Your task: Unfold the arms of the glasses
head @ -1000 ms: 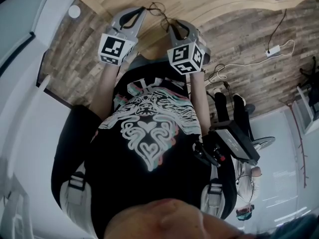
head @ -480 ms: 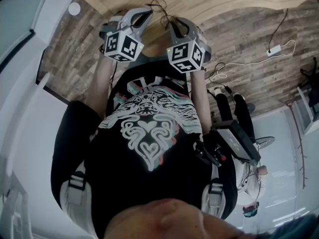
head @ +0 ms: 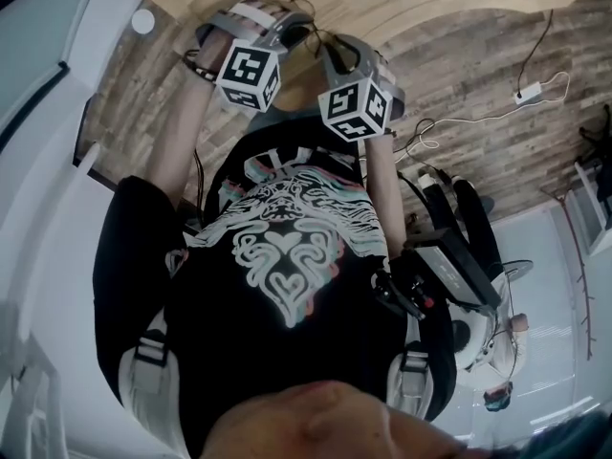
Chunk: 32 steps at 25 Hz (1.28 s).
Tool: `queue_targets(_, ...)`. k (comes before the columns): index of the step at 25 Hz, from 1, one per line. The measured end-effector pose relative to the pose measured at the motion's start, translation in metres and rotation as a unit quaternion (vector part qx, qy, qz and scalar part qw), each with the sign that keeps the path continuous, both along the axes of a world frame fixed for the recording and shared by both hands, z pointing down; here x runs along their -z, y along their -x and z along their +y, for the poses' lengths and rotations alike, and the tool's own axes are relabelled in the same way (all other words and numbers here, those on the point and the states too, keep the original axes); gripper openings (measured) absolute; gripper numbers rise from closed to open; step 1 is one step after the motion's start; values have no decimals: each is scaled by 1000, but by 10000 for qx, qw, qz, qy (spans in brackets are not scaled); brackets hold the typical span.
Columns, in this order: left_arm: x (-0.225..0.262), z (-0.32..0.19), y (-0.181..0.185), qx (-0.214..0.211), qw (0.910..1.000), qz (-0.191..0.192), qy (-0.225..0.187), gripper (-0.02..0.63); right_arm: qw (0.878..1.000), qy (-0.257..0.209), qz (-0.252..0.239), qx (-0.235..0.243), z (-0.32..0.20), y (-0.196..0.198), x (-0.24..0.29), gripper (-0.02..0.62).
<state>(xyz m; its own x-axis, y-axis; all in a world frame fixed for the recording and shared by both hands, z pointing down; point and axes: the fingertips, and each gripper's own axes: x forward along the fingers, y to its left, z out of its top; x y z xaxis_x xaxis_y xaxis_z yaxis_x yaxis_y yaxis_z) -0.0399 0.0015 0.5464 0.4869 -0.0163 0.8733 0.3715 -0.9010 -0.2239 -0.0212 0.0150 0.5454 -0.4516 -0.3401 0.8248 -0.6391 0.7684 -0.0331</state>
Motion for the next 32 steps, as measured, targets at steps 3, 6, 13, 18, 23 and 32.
queue_targets(3,-10,4,1,-460,9981,-397,-59,64,10000,10,55,80,1,0,-2,77)
queue_targets(6,-16,6,-2,-759,9954,-563,-127,64,9999,15,57,115,2,2,-2,77)
queue_targets(13,-17,3,-9,-1157,9894,-860,-182,54,9997,-45,132,194,2,3,-2,77)
queue_targets(18,-20,6,-16,-1569,9815,-1053,-295,41,9997,-64,162,150,2,0,-4,77)
queue_targets(23,-20,8,-14,-1485,9841,-968,-149,28,9997,-72,198,75,0,-6,-5,77)
queue_targets(32,-20,11,-12,-1405,9862,-871,18,2,9995,-125,279,-36,-7,-15,-2,77)
